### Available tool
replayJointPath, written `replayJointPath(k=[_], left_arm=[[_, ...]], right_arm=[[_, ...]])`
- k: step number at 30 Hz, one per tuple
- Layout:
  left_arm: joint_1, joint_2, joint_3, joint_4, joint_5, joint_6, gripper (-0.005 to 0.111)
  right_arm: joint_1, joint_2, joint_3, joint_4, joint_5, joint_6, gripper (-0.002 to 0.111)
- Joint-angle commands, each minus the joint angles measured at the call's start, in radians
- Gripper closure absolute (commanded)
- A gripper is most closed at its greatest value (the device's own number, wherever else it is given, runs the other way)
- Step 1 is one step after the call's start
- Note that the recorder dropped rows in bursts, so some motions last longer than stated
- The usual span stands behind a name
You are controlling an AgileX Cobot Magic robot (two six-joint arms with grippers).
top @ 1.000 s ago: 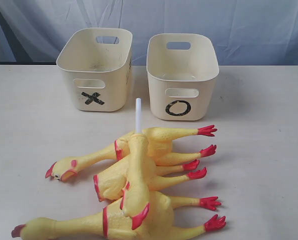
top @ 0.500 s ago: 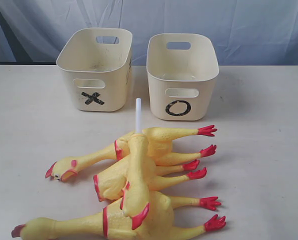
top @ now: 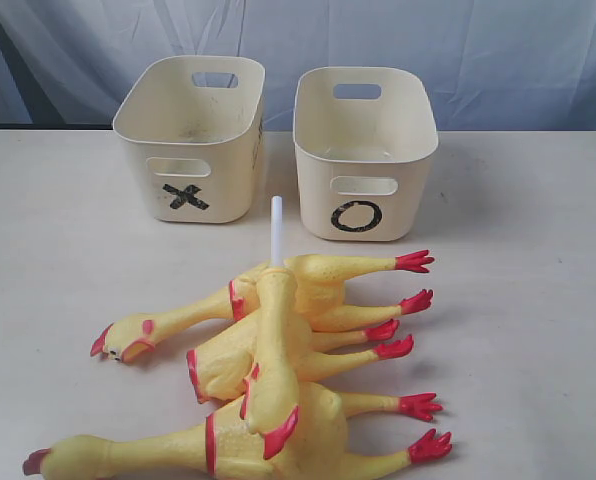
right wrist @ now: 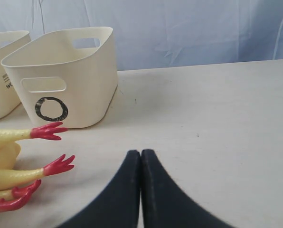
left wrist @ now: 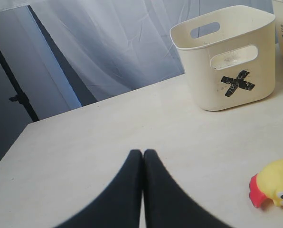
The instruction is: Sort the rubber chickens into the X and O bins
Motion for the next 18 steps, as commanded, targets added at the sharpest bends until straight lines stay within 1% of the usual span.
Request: replayJointPath(k=[1,18], left_arm=[[-0.005,-0.005,0.005,-0.005,-0.001,-0.005,0.106],[-0.005,-0.005,0.005,-0.005,-0.001,-0.005,0.106]], right_arm=[[0.000,-0.005,0.002,-0.001,-0.007,-0.003,0.108],[0.000,-0.005,0.002,0.041,-0.022,-0.003,0.108]])
